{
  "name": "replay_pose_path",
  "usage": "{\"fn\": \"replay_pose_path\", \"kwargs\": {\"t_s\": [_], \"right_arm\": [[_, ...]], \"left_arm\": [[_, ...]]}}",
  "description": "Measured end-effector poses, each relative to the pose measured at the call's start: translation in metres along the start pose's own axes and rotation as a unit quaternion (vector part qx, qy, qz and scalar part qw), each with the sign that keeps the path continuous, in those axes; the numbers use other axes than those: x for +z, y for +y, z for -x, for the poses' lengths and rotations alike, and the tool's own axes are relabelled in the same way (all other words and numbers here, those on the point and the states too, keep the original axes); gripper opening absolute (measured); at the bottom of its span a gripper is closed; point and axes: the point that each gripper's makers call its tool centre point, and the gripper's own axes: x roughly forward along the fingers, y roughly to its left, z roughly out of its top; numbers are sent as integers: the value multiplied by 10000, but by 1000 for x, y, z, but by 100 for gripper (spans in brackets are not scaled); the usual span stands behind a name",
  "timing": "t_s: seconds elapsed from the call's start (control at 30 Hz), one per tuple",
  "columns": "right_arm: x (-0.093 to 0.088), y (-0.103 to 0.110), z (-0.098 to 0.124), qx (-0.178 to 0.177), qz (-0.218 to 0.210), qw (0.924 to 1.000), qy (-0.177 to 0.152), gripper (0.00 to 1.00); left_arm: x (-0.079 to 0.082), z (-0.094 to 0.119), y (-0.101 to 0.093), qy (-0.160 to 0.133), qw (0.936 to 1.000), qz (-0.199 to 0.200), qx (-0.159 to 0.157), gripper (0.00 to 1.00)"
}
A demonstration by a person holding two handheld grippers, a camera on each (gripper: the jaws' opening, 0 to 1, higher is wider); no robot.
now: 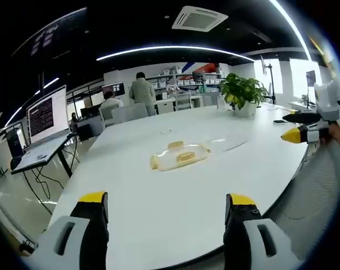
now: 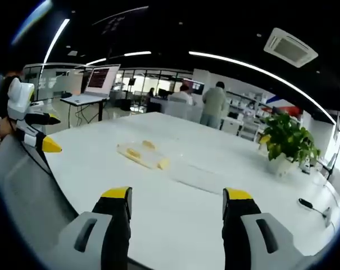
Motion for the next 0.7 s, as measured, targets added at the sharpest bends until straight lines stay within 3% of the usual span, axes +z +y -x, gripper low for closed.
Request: {"fn": "replay_pose_path", "kwargs": {"t_s": [0.47,0.7], "right_arm": [[3,-2,2,-33,-30,9999,-127,61],[5,-3,3,-53,-53,9998,-177,60]], "left_arm": [[-1,1,-5,24,9999,-70,-110,80],[-2,1,-2,53,9999,-119,-17,79]]}}
